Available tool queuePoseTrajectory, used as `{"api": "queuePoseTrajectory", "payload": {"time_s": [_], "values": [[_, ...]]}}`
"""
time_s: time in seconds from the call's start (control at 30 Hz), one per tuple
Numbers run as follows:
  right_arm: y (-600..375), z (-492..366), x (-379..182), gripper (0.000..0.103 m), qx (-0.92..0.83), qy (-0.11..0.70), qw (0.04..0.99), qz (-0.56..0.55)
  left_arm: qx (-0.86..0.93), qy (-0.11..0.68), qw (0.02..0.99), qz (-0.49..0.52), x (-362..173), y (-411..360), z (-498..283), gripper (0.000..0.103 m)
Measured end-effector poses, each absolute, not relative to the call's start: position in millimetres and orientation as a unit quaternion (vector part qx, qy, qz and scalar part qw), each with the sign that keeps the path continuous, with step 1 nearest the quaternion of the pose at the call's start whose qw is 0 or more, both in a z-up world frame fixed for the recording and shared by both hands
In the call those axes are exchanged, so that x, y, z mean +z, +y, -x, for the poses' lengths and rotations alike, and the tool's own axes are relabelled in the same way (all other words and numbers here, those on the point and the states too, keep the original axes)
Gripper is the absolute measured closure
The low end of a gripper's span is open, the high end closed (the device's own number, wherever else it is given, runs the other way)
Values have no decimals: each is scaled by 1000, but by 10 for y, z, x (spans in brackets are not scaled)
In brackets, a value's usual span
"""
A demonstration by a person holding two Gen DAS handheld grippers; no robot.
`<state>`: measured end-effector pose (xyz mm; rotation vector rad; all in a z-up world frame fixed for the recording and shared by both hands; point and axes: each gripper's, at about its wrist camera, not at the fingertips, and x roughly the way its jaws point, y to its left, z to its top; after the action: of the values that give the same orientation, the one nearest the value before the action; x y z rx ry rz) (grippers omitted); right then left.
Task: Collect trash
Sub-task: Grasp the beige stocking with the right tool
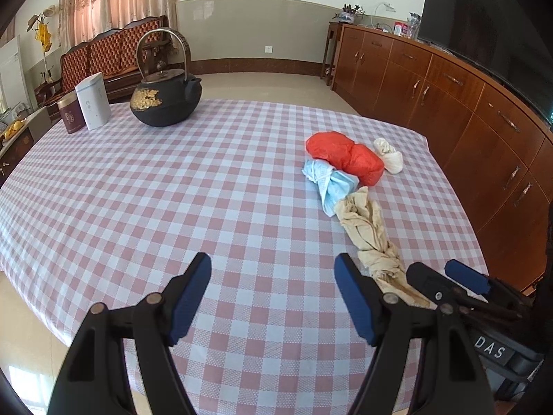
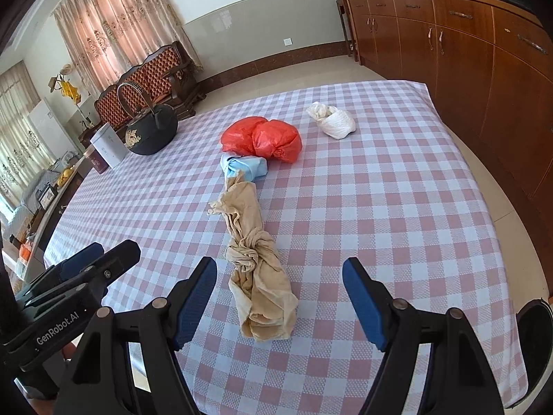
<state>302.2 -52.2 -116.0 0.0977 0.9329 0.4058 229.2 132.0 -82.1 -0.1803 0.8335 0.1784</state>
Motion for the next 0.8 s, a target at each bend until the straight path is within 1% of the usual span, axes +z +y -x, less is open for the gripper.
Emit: {"api": "queuePoseTrajectory", "payload": {"time_s": [0.4, 0.47, 0.5, 0.53, 0.57, 0.8], "values": [[-138, -3296, -1457, 27, 212, 463, 860, -27, 99, 408, 903, 91, -933, 1488, -2424, 28], [-100, -3319, -1490, 38, 214, 464, 859, -20, 99, 409, 902, 92, -948, 1507, -2444, 28], [-92, -3324, -1494, 41, 213, 463, 860, -16, 99, 410, 902, 92, -958, 1509, -2460, 28], [-89, -3323, -1489, 47, 210, 460, 863, -10, 98, 411, 902, 92, -967, 1505, -2475, 28], [-97, -3332, -1496, 49, 210, 461, 862, -8, 96, 412, 902, 91, -974, 1488, -2487, 28], [-414, -3427, -1487, 50, 173, 449, 876, -7, 71, 416, 902, 91, -1011, 1288, -2657, 28]]}}
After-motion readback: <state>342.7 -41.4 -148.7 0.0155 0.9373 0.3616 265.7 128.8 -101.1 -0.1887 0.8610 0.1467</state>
